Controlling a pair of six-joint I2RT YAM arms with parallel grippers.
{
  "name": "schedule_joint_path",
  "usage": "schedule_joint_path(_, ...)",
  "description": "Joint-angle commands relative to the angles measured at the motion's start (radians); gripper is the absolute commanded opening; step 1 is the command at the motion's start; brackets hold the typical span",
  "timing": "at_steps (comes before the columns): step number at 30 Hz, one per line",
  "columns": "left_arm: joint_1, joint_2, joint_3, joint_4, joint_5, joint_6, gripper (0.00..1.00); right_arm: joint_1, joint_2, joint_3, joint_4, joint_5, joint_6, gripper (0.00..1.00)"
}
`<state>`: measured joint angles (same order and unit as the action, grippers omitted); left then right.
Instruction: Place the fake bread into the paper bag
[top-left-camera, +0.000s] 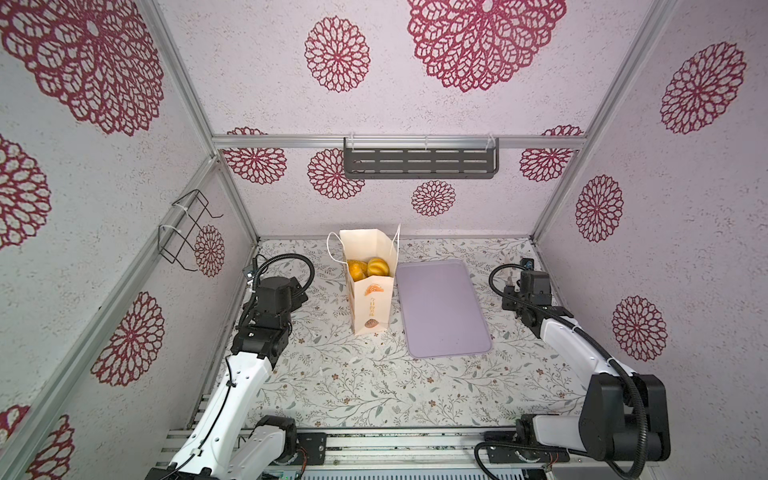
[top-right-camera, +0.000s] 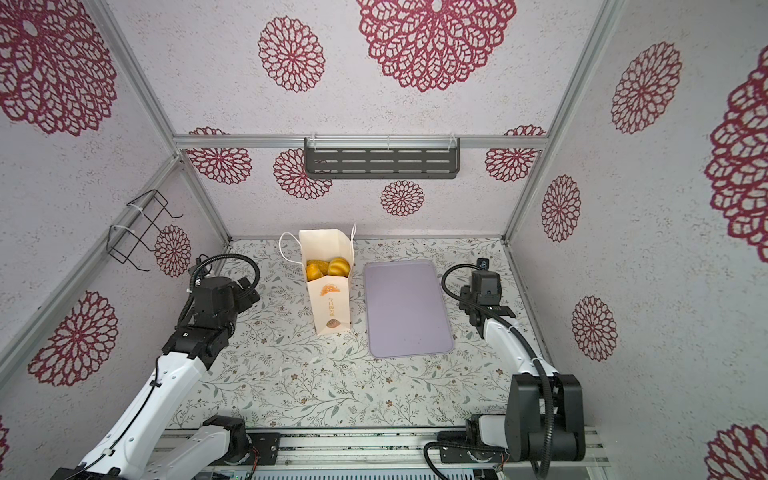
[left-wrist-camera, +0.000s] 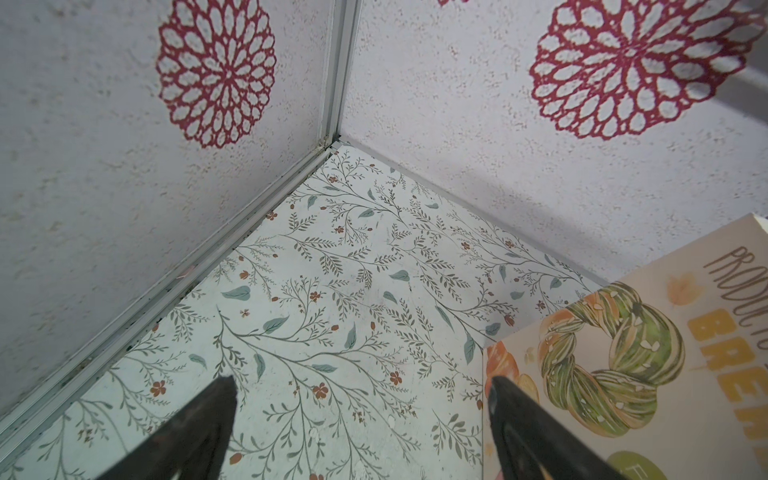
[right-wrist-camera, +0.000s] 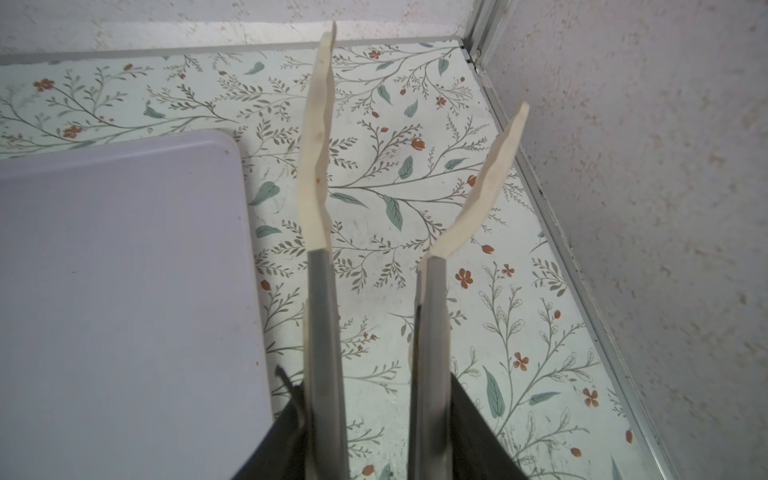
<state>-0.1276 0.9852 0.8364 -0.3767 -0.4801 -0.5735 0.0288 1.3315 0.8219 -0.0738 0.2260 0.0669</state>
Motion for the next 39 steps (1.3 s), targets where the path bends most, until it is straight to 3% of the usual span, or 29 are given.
schedule_joint_path(1, 0.017, -0.004, -0.009, 0.05, 0.01, -0.013, 0.97, -0.019, 0.007, -0.01, 0.094, -0.011, -0.047, 0.45)
schedule_joint_path(22, 0.071, 0.068, -0.069, 0.174, 0.027, -0.057, 0.97, -0.07, 0.318, 0.084, 0.132, -0.089, -0.05, 0.47)
schedule_joint_path(36, 0.085, 0.156, -0.048, 0.188, 0.037, -0.051, 0.97, -0.076, 0.351, 0.099, 0.117, -0.106, -0.001, 0.64)
schedule_joint_path(39, 0.086, 0.151, -0.045, 0.18, 0.039, -0.054, 0.97, -0.078, 0.336, 0.087, 0.116, -0.115, 0.006, 0.71)
